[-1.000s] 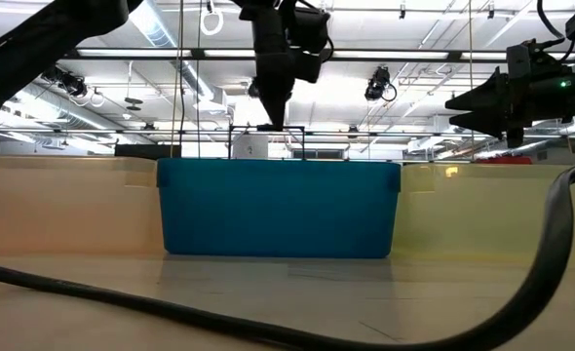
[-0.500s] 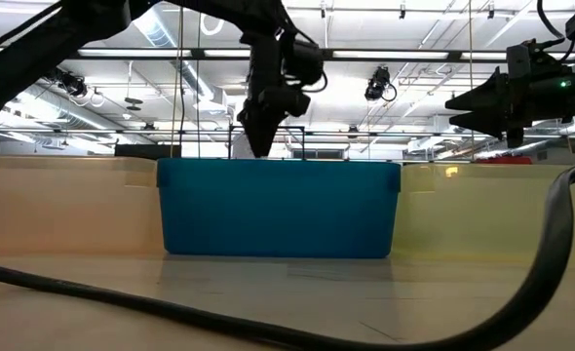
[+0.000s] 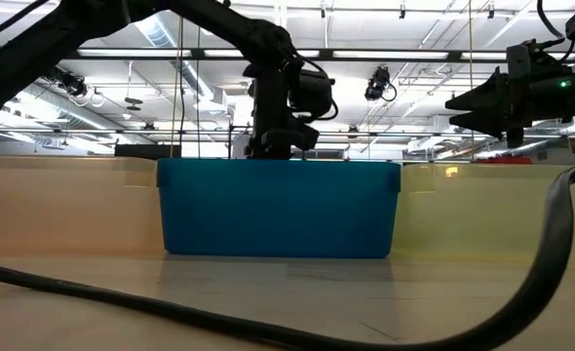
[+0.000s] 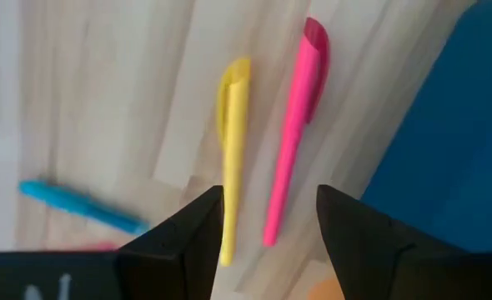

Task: Pick & Place Markers
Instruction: Put the right yellow pen into the blue bin

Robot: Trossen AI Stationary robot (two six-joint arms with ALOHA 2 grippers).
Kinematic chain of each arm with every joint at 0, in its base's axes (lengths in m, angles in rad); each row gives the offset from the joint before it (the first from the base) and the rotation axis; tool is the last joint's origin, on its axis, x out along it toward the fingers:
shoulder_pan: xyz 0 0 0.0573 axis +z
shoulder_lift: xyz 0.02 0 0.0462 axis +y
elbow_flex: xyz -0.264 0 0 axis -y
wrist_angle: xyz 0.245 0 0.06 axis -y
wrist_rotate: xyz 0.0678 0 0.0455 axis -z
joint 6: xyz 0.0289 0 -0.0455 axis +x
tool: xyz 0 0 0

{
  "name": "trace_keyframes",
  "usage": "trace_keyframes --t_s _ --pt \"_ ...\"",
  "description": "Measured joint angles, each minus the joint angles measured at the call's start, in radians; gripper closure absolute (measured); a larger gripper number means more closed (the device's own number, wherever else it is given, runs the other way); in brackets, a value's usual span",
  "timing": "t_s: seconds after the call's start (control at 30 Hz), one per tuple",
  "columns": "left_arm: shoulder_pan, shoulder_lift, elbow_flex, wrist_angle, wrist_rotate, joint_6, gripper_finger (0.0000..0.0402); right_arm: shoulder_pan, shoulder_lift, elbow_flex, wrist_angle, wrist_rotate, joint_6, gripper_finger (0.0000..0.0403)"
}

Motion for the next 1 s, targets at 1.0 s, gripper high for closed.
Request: trace_keyframes --t_s 1.0 --pt "0.067 -0.008 -0.263 0.27 0.044 0.067 0.0207 0.0 0.0 0.0 0.0 0.0 0.0 0.0188"
